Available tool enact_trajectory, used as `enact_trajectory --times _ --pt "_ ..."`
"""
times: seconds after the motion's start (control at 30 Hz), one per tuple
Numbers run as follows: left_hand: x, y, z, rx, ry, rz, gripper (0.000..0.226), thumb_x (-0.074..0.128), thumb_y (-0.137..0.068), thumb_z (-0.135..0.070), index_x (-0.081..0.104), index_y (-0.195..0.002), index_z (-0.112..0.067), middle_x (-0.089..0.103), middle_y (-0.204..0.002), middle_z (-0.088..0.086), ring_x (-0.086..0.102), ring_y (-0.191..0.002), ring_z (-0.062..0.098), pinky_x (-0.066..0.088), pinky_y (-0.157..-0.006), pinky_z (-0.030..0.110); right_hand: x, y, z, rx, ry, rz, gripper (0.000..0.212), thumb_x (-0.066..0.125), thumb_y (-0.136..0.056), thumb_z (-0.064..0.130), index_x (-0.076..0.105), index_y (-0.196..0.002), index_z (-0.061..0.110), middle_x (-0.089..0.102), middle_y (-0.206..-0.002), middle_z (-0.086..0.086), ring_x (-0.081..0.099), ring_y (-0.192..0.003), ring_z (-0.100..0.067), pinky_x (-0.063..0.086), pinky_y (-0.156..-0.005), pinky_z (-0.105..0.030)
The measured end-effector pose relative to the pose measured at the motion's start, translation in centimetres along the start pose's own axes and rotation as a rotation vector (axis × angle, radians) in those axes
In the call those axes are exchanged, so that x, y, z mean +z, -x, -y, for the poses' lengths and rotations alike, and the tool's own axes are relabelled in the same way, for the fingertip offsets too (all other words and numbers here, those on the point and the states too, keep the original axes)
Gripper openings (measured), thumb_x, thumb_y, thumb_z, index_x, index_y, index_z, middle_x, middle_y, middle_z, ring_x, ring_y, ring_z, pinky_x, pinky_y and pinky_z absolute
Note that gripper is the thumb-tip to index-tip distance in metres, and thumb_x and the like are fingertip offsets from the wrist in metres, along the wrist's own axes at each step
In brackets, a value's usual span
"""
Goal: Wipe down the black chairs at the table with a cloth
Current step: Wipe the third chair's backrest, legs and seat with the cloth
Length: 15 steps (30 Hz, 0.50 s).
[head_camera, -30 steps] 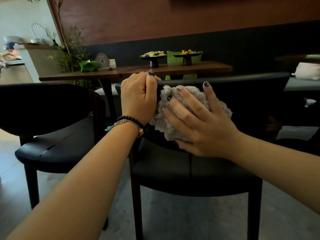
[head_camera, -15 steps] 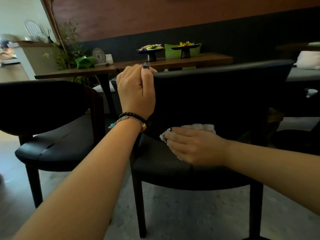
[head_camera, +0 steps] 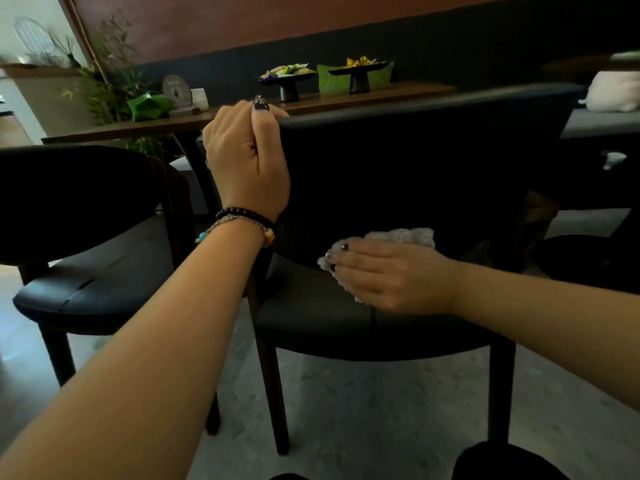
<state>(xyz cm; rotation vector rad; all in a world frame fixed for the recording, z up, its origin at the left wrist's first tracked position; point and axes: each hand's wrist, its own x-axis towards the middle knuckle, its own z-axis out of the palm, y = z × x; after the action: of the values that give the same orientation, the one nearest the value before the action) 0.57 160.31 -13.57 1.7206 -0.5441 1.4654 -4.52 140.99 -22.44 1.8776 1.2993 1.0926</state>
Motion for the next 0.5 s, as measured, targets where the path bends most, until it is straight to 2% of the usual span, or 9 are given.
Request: enact_trajectory --times 0.03,0.1,0.2,0.27,0.37,0.5 --pt "0.0 0.1 -0.1 -0.002 -0.001 -0.004 0.045 0.029 -0.095 -0.019 0.069 -0.077 -0.007 0.053 -0.072 -0.004 0.041 -0.075 -0.004 0.038 -0.076 0.034 -0.3 0.1 0.0 0.034 -0.044 -0.021 0.027 0.051 -0.099 0.016 0.075 -0.11 0.012 0.069 -0.12 -0.005 0.061 -0.119 -0.021 0.049 -0.102 -0.035" --pt "0.0 0.2 0.0 0.008 -0.002 -0.014 0.045 0.029 -0.095 -0.019 0.069 -0.076 -0.008 0.052 -0.072 -0.004 0.041 -0.074 -0.002 0.039 -0.075 0.037 -1.7 -0.1 -1.1 0.111 -0.111 -0.171 0.028 0.047 -0.1 0.008 0.073 -0.108 0.008 0.069 -0.118 -0.011 0.061 -0.12 -0.026 0.044 -0.107 -0.039" --pt "0.3 0.3 0.2 0.052 0.015 -0.061 0.043 0.031 -0.095 -0.016 0.068 -0.075 -0.007 0.057 -0.071 0.0 0.048 -0.073 0.009 0.042 -0.075 0.043 -3.8 -0.4 -4.7 0.309 -0.045 -0.466 0.019 0.059 -0.095 0.006 0.072 -0.11 0.007 0.067 -0.119 -0.017 0.055 -0.125 -0.034 0.038 -0.109 -0.045" --pt "0.6 0.2 0.4 0.063 0.019 -0.093 0.042 0.031 -0.095 -0.015 0.067 -0.074 -0.007 0.06 -0.07 0.005 0.05 -0.073 0.012 0.042 -0.074 0.044 -3.6 -0.4 -5.7 0.37 -0.034 -0.555 0.019 0.068 -0.089 0.008 0.073 -0.108 0.008 0.068 -0.118 -0.016 0.056 -0.124 -0.033 0.041 -0.106 -0.046" --pt "0.5 0.2 0.6 0.054 -0.008 -0.083 0.043 0.03 -0.096 -0.015 0.068 -0.076 -0.01 0.055 -0.073 -0.003 0.045 -0.075 0.004 0.039 -0.075 0.037 -1.9 -0.1 -3.9 0.236 -0.034 -0.467 0.016 0.072 -0.087 0.007 0.077 -0.101 0.01 0.071 -0.114 -0.012 0.061 -0.118 -0.028 0.048 -0.101 -0.044" --pt "-0.1 0.3 0.6 0.035 -0.056 -0.021 0.045 0.028 -0.097 -0.018 0.068 -0.08 -0.007 0.055 -0.079 -0.003 0.049 -0.078 0.012 0.037 -0.079 0.036 -1.5 0.3 -3.0 0.15 -0.08 -0.397 0.016 0.065 -0.092 0.004 0.078 -0.099 0.009 0.072 -0.11 -0.009 0.065 -0.114 -0.025 0.049 -0.101 -0.038"
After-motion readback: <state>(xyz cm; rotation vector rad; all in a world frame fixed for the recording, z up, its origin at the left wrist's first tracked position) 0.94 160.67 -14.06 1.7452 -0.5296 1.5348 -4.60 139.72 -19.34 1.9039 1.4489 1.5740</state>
